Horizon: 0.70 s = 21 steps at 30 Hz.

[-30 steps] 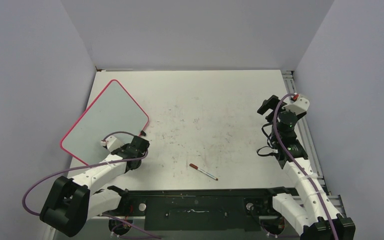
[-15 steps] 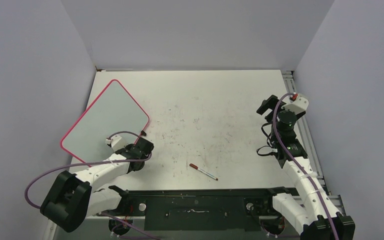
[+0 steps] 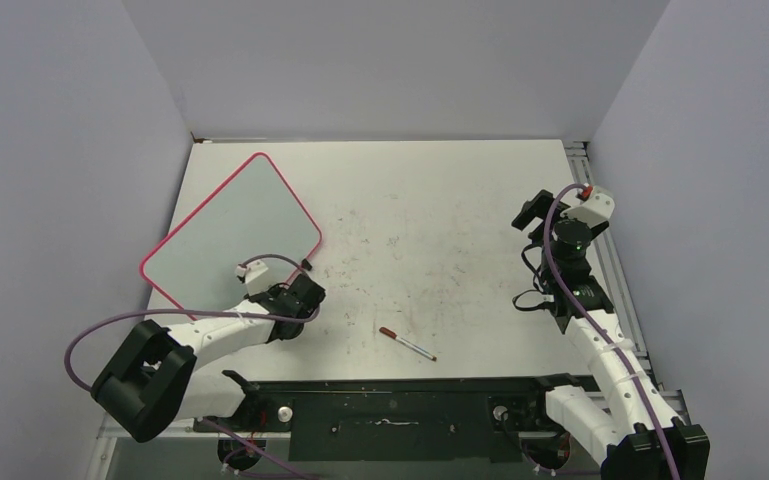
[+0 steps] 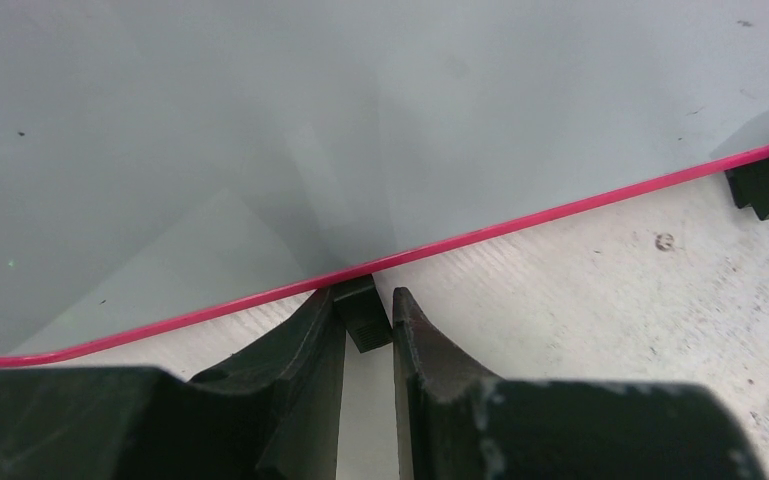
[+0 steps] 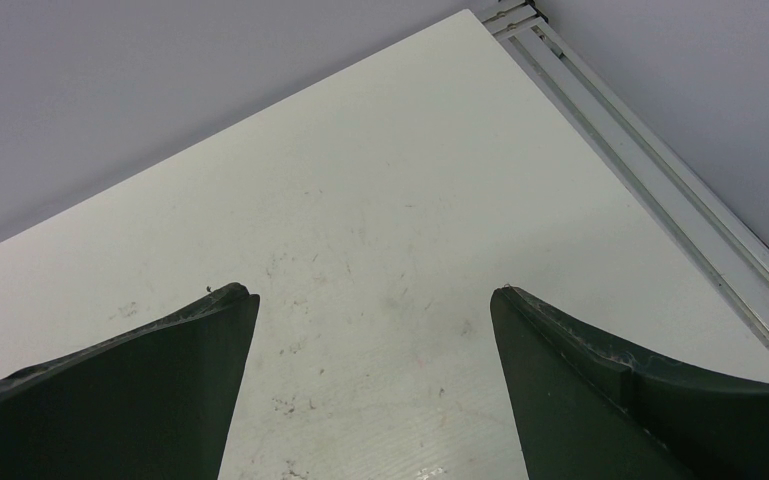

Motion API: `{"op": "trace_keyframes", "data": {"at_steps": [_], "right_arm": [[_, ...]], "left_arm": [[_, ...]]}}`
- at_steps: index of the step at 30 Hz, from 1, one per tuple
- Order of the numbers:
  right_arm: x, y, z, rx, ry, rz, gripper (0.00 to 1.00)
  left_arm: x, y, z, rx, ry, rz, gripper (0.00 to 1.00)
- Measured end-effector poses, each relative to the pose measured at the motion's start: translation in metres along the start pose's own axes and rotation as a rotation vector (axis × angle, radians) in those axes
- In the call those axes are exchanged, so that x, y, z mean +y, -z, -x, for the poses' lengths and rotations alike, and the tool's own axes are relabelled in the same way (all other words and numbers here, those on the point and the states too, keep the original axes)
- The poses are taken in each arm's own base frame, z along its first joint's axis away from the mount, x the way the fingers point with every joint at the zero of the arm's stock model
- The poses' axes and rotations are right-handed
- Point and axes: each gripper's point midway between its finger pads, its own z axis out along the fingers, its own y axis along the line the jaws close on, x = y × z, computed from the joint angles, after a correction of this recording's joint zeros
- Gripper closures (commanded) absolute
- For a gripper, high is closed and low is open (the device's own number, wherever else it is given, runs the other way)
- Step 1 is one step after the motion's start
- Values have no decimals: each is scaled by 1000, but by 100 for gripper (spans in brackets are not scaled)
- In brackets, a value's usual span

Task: Write a sentence on the whiteboard
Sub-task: Move the whiteboard to the center of the board.

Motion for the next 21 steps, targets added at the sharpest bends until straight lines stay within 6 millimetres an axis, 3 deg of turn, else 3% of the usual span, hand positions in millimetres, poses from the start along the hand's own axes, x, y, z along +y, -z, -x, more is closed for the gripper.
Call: {"op": "trace_keyframes", "data": {"at_steps": [21], "right_arm": [[2, 0, -1, 6, -3, 14, 10]], "left_arm": [[-69, 0, 0, -30, -172, -247, 100]]}}
